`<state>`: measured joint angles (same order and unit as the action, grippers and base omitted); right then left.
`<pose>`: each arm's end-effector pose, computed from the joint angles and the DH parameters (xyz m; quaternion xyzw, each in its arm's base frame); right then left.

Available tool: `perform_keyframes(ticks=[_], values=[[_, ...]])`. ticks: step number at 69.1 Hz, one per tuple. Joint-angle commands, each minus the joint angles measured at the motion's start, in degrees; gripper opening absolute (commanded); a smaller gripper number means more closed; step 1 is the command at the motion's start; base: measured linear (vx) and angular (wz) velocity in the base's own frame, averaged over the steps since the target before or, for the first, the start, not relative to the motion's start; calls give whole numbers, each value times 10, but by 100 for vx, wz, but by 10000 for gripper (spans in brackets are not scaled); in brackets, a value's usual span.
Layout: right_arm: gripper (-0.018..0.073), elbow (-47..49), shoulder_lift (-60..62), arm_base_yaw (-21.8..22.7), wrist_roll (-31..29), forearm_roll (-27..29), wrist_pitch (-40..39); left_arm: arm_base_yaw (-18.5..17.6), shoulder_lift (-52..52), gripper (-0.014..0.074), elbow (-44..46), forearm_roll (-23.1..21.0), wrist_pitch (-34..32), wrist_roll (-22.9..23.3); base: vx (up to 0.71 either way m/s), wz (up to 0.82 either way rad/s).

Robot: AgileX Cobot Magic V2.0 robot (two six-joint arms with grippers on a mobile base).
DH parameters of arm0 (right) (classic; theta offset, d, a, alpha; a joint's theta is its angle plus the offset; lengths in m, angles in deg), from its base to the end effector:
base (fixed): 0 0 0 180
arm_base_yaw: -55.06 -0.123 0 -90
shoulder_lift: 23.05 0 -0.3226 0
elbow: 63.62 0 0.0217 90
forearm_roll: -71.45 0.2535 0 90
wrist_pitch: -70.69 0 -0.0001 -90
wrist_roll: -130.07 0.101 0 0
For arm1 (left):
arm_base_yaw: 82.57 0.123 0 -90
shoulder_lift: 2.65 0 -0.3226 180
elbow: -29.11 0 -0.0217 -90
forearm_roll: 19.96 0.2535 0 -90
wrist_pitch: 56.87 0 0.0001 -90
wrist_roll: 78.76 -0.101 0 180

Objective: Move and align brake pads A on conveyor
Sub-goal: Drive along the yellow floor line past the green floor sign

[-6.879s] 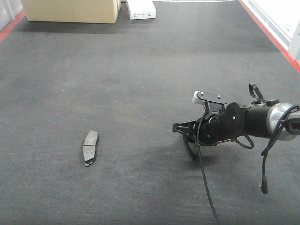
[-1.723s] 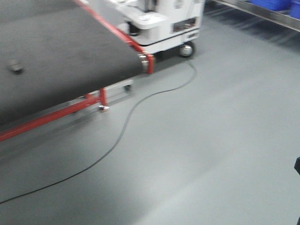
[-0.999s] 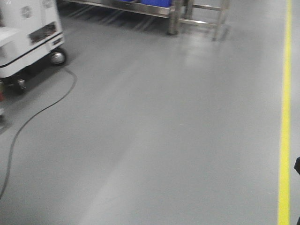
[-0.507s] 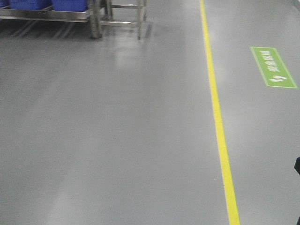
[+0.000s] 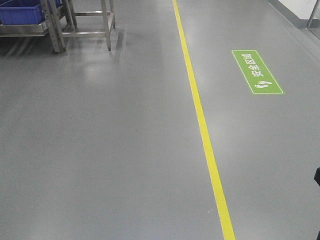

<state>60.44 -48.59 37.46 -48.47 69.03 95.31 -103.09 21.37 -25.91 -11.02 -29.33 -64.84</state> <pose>0.0515 0.0145 0.2930 -0.1221 0.7897 0.0812 0.5958 0.0463 -0.0096 0.2955 0.0798 0.7960 -0.1094 0.5900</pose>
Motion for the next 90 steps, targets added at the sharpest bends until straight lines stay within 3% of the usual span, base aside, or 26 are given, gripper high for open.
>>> perform_keyframes(ticks=[1, 90], values=[[-6, 15, -5, -1, -1, -5, -41, -1, 4, -6, 14, 3, -41, 2, 46, -13], [-6, 15, -5, -1, 0, -5, -41, -1, 4, -6, 14, 3, -41, 2, 53, -7]])
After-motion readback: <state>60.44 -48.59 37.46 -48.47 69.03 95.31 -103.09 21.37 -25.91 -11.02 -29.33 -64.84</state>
